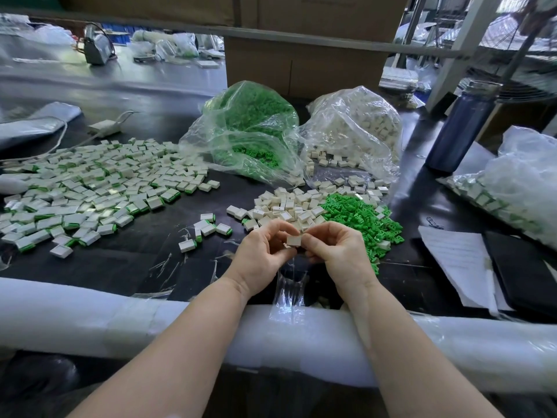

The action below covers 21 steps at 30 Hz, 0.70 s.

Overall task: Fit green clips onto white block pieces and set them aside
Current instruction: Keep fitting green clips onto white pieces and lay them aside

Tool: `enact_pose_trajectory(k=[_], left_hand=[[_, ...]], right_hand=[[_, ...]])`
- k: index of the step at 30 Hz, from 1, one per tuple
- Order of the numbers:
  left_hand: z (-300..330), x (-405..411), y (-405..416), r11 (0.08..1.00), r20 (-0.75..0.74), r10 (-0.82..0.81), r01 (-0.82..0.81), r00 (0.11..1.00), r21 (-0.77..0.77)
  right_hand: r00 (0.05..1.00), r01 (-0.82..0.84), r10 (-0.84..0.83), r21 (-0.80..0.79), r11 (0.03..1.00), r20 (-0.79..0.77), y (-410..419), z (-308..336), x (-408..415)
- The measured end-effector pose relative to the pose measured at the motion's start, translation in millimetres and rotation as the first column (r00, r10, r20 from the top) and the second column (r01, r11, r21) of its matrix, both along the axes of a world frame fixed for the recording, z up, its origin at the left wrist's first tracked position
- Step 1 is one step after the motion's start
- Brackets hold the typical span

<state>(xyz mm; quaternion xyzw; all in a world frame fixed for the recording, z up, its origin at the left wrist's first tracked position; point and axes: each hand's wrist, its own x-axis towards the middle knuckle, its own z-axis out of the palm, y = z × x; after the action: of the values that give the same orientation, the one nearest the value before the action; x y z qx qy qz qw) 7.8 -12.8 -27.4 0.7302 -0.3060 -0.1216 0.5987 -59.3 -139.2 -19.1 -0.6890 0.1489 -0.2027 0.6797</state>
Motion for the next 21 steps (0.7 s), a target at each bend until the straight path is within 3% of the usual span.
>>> enact_pose_trajectory(k=[5, 11, 21], left_hand=[[-1.7, 3.2, -0.3, 0.998, 0.018, 0.063, -0.063, 0.998, 0.001], [-2.2, 4.6, 1.6, 0.998, -0.034, 0.048, -0.046, 0.998, 0.053], [-3.9, 4.3, 0.6, 0.983, 0.031, 0.015, -0.02, 0.999, 0.185]], right_hand=[[1.0, -0.014, 0.013, 0.06, 0.998, 0.013, 0.5, 1.1, -0.7], [0.999, -0.046, 0.044, -0.065, 0.997, -0.031, 3.1, 1.1, -1.5], [0.991, -0.084, 0.069, -0.135, 0.987, -0.112, 4.0, -0.8, -1.4]])
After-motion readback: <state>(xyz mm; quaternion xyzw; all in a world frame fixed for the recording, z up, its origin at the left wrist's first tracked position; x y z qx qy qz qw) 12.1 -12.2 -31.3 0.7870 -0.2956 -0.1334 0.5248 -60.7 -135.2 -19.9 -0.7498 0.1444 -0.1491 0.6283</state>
